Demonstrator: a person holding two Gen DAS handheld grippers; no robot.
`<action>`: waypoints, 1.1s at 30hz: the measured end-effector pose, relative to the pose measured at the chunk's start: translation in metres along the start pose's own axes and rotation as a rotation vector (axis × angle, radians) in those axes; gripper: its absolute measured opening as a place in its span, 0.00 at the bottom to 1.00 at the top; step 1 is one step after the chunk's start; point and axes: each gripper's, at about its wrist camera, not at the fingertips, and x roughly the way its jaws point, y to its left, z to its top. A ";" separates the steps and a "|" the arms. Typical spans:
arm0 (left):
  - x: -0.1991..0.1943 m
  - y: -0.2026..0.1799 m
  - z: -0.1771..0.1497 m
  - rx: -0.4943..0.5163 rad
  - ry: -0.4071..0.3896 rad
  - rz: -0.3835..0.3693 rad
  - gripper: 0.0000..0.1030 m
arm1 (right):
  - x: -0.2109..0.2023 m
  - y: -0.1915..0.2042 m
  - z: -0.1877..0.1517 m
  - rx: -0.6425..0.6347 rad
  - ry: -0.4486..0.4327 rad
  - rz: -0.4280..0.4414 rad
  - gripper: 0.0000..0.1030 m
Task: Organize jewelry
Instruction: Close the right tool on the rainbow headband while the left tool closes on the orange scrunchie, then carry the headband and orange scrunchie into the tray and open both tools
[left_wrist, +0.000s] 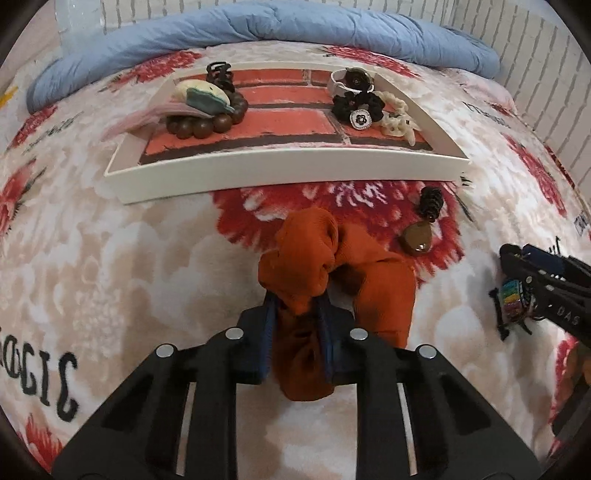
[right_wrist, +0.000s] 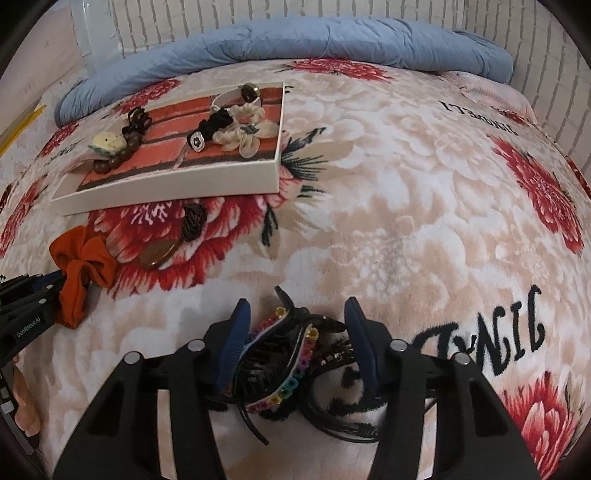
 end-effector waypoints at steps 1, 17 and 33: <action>0.000 -0.001 0.000 0.005 -0.002 0.005 0.17 | -0.001 0.000 0.000 -0.001 -0.004 0.003 0.51; -0.031 0.013 0.006 -0.040 -0.123 0.005 0.11 | -0.030 0.002 0.012 0.001 -0.171 0.039 0.40; -0.065 0.030 0.076 -0.050 -0.274 0.013 0.11 | -0.045 0.031 0.085 -0.008 -0.368 0.088 0.39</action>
